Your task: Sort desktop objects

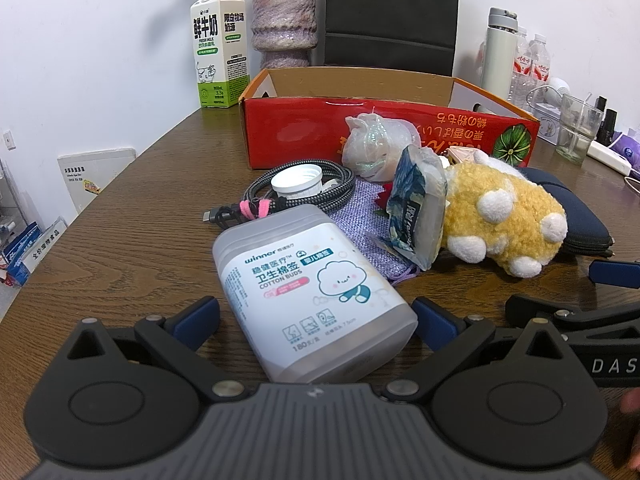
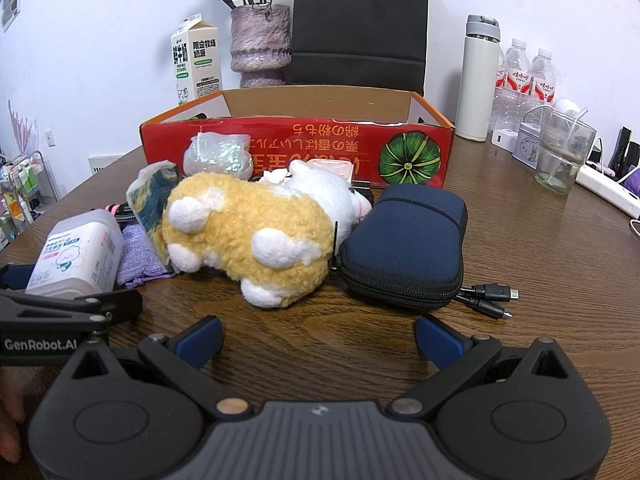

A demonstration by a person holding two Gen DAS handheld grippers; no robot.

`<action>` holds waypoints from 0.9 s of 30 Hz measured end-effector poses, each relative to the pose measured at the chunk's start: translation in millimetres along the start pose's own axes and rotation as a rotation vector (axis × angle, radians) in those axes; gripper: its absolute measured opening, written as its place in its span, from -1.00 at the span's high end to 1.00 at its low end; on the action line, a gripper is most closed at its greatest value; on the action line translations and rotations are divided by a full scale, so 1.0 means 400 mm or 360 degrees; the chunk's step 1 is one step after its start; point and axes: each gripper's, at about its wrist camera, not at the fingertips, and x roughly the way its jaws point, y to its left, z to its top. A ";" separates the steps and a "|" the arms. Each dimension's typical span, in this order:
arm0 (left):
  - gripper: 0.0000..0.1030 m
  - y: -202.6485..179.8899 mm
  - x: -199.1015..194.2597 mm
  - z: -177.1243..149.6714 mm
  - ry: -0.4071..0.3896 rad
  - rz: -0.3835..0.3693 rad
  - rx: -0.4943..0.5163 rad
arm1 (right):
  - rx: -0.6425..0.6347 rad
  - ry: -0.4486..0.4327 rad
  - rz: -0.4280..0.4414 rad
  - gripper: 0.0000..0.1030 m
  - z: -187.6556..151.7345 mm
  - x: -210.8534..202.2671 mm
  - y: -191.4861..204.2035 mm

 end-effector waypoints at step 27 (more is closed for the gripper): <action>-0.57 0.078 -0.032 0.010 -0.0056 -0.0184 -0.0072 | 0.0356 0.0026 0.0044 -0.46 0.142 0.128 -0.187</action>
